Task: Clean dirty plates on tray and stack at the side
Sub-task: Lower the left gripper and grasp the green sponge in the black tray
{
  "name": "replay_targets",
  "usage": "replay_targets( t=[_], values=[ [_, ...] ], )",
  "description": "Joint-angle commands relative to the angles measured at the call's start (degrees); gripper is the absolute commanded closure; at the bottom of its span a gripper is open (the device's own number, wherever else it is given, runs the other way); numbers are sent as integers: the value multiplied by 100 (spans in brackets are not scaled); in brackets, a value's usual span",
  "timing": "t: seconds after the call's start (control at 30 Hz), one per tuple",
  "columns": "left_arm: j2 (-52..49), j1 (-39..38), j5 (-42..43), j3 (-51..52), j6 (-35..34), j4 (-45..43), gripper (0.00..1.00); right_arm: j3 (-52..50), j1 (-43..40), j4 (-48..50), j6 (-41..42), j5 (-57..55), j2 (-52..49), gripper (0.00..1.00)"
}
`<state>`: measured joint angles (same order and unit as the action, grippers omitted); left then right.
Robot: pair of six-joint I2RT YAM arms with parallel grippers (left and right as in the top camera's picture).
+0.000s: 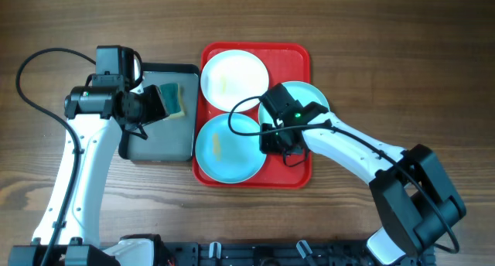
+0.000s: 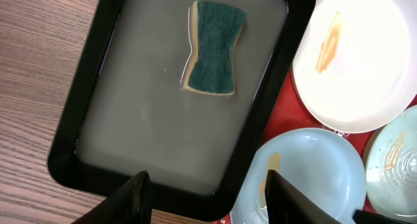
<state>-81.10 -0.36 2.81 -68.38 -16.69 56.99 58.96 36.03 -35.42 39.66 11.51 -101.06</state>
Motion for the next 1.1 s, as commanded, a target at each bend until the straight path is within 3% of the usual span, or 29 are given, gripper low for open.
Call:
replay_targets(
  t=[0.0, 0.43, 0.6, 0.8, 1.0, 1.07],
  values=[
    [-46, 26, -101, -94, -52, 4, 48, -59, 17, 96, 105, 129, -85, 87],
    [-70, 26, -101, 376, -55, -326, 49, -59, 17, 157, 133, 142, -85, 88],
    [-232, 26, -105, 437, -52, -457, 49, -166, 153, 372, 262, 129, -85, 96],
    [-409, 26, -214, 437, -52, -603, 49, -177, 166, 413, 273, 98, -87, 96],
    [-741, 26, -249, 463, -52, -999, 43, -177, 168, 413, 275, 103, -85, 96],
    [-925, 26, -251, 466, -42, -1344, 37, -177, 168, 415, 275, 103, -85, 96]
  ],
)
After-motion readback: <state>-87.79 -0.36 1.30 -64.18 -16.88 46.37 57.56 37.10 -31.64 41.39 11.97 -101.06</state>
